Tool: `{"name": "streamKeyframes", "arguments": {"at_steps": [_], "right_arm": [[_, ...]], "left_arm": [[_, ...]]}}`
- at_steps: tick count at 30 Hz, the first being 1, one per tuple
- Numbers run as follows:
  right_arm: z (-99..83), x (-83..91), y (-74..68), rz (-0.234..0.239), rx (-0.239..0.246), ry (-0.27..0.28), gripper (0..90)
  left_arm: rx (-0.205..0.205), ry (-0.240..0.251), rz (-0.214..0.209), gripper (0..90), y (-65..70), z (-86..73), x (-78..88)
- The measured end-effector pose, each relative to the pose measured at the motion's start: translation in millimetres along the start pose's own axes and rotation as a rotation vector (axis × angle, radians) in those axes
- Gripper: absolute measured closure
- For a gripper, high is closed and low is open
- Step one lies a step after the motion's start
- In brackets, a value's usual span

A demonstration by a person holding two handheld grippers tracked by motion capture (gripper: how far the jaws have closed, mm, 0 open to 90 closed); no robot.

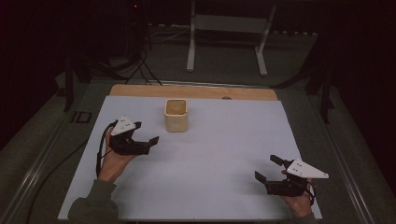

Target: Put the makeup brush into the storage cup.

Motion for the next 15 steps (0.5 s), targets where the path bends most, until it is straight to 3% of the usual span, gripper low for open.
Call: {"name": "streamKeyframes", "arguments": {"at_steps": [15], "right_arm": [[0.4, -0.6, -0.1, 0.003, 0.004, 0.000, 10.3]], "left_arm": [[-0.018, 0.033, -0.001, 11.0, 10.9, -8.5, 15.3]]}}
Point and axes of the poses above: each handheld gripper's, and its own axes: x roughly backward along the jaws, z roughly out of its top, y roughly to its right, the point moved 4 cm from there along -x, roughly forward along the jaws, and after that the axes turned 2 degrees about -z, right-handed, at the moved point
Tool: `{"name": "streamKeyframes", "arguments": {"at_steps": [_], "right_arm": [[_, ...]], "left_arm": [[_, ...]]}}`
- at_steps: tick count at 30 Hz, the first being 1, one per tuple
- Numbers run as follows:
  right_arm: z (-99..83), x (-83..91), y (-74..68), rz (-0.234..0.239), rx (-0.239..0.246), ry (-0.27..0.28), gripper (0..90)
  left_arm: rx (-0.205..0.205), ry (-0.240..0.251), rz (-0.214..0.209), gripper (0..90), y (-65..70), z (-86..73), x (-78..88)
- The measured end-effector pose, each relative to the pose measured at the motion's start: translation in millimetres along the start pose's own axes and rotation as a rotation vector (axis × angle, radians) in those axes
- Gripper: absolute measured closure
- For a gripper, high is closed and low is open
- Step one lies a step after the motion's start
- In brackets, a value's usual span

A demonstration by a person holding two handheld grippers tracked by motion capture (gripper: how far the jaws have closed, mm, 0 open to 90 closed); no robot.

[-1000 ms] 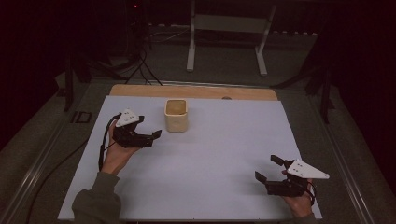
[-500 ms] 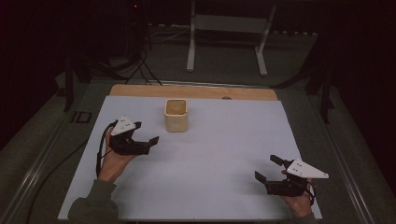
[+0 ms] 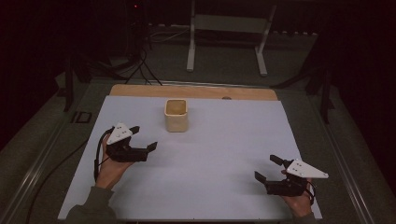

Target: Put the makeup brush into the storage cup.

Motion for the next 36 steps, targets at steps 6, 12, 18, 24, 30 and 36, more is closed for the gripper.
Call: {"name": "streamKeyframes", "arguments": {"at_steps": [6, 12, 18, 24, 30, 36], "right_arm": [[0.4, -1.3, -0.4, 0.002, 0.002, 0.000, 10.3], [0.4, -1.9, 0.0, 0.003, -0.001, 0.000, 10.0], [0.2, -2.6, 0.3, 0.001, -0.001, -0.003, 10.0], [0.0, -2.8, 0.2, 0.001, -0.002, -0.005, 10.0], [-0.2, -3.1, 0.0, 0.000, 0.000, -0.006, 10.0], [-0.3, -2.9, 0.1, 0.002, 0.001, -0.004, 10.0]], "left_arm": [[0.002, 0.019, 0.019, 11.0, 1.1, -7.2, 12.4], [0.001, 0.024, 0.027, 11.0, 3.1, -13.3, 20.2], [0.005, 0.020, 0.036, 11.0, 5.3, -23.6, 28.8], [0.014, 0.020, 0.058, 10.8, 3.7, -35.3, 41.4], [0.035, 0.018, 0.076, 9.3, -0.1, -48.7, 51.4], [0.042, 0.017, 0.084, 7.9, 0.6, -56.7, 58.8]]}}
Point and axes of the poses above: each handheld gripper's, and its own axes: x roughly backward along the jaws, z roughly out of its top, y roughly to its right, the point moved 4 cm from there along -x, roughly forward along the jaws, and after that the axes turned 2 degrees about -z, right-handed, at the moved point
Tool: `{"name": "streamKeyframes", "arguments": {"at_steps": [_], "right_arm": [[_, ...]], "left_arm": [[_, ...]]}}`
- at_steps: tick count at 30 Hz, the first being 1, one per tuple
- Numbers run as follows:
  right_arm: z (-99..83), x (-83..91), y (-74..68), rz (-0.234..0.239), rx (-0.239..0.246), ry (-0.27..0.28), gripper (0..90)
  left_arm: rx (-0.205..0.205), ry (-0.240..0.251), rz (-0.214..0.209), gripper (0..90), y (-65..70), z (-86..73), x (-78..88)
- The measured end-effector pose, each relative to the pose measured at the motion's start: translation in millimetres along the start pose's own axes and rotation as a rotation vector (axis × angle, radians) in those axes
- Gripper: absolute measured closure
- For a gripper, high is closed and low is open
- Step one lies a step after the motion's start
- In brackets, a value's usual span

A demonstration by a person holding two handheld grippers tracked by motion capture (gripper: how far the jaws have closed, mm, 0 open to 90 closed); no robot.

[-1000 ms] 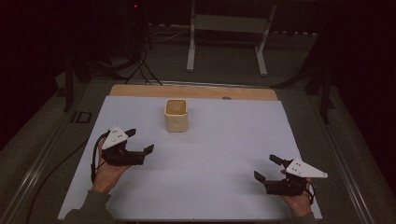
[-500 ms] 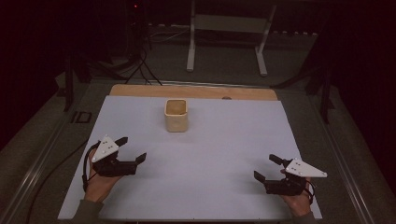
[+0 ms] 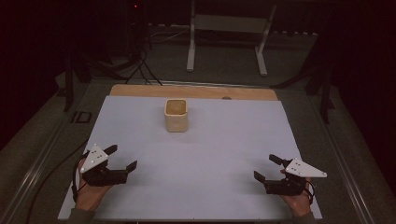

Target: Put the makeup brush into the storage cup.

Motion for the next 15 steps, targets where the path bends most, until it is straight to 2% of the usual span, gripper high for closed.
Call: {"name": "streamKeyframes", "arguments": {"at_steps": [10, 15], "right_arm": [[-0.2, 0.3, 0.8, 0.002, 0.005, 0.006, 9.9], [-0.4, -0.4, 1.8, 0.001, 0.004, 0.007, 9.9]], "left_arm": [[-0.003, 0.008, 0.043, 3.6, -0.8, -13.9, 14.8], [-0.011, 0.014, 0.051, 2.5, 0.6, -14.4, 15.5]]}}
Point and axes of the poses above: each handheld gripper's, and its own axes: x roughly backward along the jaws, z roughly out of its top, y roughly to its right, the point moved 4 cm from there along -x, roughly forward along the jaws, and after that the axes turned 2 degrees about -z, right-handed, at the moved point
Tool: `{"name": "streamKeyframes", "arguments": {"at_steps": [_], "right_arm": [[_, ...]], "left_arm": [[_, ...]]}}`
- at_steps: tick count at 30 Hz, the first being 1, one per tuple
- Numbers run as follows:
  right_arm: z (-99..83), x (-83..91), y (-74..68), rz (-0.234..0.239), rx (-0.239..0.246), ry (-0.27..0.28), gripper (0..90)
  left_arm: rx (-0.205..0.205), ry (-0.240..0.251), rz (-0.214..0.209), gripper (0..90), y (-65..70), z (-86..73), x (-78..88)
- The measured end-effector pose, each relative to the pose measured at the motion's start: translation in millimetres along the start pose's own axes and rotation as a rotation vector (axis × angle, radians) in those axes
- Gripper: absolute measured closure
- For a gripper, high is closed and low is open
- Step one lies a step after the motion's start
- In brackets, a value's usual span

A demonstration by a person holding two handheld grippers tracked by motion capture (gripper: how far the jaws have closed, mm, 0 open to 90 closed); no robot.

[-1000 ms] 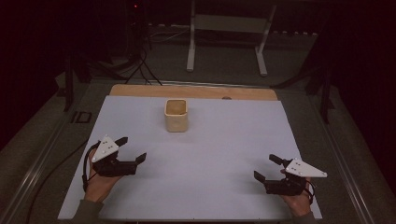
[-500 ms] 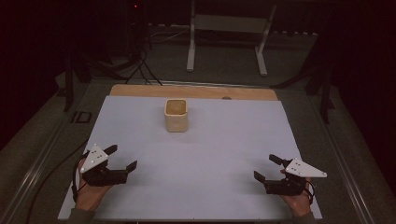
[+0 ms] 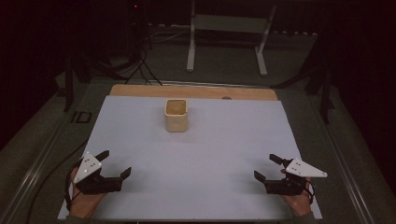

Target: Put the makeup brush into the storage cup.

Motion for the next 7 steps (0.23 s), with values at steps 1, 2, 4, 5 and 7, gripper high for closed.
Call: {"name": "streamKeyframes", "arguments": {"at_steps": [1, 2, 4, 5, 7], "right_arm": [[0.0, -0.1, 0.1, 0.000, -0.001, 0.000, 9.9], [0.0, -0.1, 0.1, 0.000, -0.001, 0.000, 9.9], [0.2, -0.3, 0.3, 0.000, -0.001, 0.002, 9.9], [0.2, -0.3, 0.3, 0.000, -0.001, 0.002, 9.9], [0.2, -0.5, 0.5, 0.001, -0.001, 0.002, 9.9]], "left_arm": [[-0.001, 0.001, -0.001, 2.5, 0.4, 0.2, 0.0], [-0.003, 0.002, -0.003, 2.4, 0.9, 0.3, -0.3], [-0.008, -0.001, 0.001, 2.2, 1.7, 0.2, -1.1], [-0.011, -0.002, 0.001, 2.2, 1.8, -0.1, -1.6], [-0.013, -0.007, 0.002, 2.1, 1.8, -0.7, -2.9]]}}
Point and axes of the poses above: each handheld gripper's, and its own axes: x roughly backward along the jaws, z roughly out of its top, y roughly to its right, the point moved 4 cm from there along -x, roughly forward along the jaws, and after that the axes turned 2 degrees about -z, right-handed, at the moved point
